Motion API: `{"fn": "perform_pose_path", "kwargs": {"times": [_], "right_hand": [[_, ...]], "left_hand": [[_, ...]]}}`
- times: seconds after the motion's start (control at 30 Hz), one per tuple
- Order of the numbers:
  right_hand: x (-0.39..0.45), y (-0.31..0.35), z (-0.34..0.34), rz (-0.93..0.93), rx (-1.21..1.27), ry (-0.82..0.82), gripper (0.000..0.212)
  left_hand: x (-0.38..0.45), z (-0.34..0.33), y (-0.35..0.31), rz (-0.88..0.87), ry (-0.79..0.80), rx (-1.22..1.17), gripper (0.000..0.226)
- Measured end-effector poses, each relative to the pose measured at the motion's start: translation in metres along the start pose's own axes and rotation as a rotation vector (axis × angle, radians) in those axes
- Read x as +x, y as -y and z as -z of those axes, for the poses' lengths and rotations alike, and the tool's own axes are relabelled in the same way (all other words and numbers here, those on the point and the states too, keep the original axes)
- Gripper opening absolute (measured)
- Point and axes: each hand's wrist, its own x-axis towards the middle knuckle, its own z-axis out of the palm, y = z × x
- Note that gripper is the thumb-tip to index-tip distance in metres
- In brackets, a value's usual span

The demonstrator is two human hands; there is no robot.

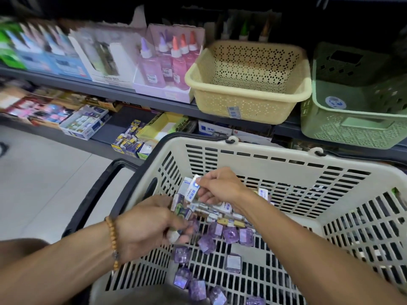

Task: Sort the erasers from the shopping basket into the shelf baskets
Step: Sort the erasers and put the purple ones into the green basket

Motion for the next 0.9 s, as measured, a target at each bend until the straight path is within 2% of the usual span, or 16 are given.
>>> {"fn": "perform_pose_path", "kwargs": {"times": [0.1, 0.2, 0.33, 0.4, 0.47, 0.57, 0.67, 0.9], "right_hand": [[0.009, 0.005, -0.015, 0.022, -0.019, 0.001, 0.013], [0.0, 0.005, -0.015, 0.139, -0.112, -0.005, 0.012], [-0.024, 0.002, -0.007, 0.216, -0.127, 0.228, 0.008], [-0.029, 0.001, -0.005, 0.231, -0.118, 0.256, 0.006], [-0.028, 0.001, -0.001, 0.207, -0.044, 0.222, 0.006], [-0.022, -0.001, 0.011, 0.105, 0.141, 0.102, 0.012], [-0.011, -0.005, 0.017, 0.039, 0.036, -0.034, 0.014], [0.001, -0.007, -0.003, 0.029, 0.022, -0.105, 0.017]], "left_hand": [[-0.006, -0.002, 0.003, -0.013, -0.059, 0.069, 0.026], [-0.003, -0.003, 0.004, -0.024, -0.113, 0.063, 0.027], [0.002, -0.003, 0.0, -0.041, -0.132, 0.027, 0.023], [0.004, -0.005, -0.001, -0.038, -0.101, 0.019, 0.022], [0.005, -0.007, 0.001, -0.047, -0.105, 0.021, 0.022], [0.005, -0.006, 0.003, -0.1, -0.195, -0.009, 0.017], [0.005, -0.007, 0.004, -0.173, -0.279, -0.031, 0.007], [0.007, -0.007, 0.004, -0.137, -0.325, 0.003, 0.007]]}}
